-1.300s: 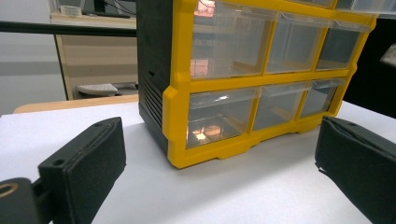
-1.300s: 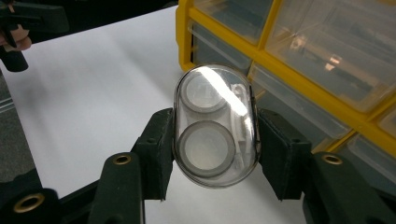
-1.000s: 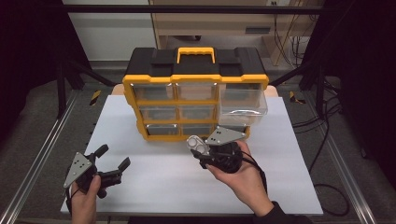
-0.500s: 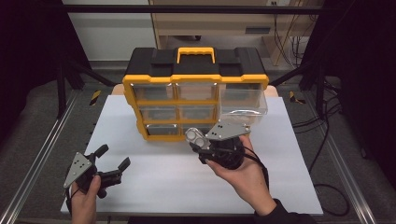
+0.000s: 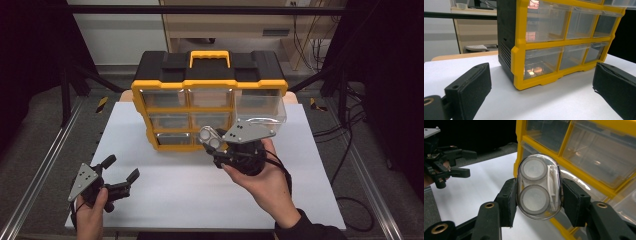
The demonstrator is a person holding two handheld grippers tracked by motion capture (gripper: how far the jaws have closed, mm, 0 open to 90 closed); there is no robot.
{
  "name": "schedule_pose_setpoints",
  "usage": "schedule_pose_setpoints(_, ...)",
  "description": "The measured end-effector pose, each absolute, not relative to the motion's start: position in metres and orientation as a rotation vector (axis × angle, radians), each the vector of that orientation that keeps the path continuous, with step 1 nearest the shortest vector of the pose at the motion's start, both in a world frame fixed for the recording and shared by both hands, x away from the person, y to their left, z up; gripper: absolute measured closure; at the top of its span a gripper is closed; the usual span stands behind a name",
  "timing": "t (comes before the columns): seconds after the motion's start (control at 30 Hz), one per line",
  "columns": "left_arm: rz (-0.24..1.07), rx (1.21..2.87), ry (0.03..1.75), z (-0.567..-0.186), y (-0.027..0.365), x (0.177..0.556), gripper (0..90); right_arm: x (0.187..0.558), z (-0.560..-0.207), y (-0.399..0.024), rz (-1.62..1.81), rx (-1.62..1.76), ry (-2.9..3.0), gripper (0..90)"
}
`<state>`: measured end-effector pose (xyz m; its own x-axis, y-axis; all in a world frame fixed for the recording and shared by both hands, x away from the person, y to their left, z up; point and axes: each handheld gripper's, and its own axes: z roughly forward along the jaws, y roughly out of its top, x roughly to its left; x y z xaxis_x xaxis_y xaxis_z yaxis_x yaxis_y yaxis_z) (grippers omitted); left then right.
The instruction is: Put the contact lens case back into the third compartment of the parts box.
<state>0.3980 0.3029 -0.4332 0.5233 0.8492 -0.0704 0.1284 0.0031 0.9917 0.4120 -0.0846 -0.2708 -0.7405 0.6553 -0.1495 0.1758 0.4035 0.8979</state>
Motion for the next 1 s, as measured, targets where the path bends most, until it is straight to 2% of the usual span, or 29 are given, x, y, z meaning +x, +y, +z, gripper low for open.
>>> schedule_pose_setpoints(1.0,0.702,1.482,0.89,-0.433,0.303,0.398,1.6,0.415,-0.249,-0.094,1.335,0.714,2.102,49.2)
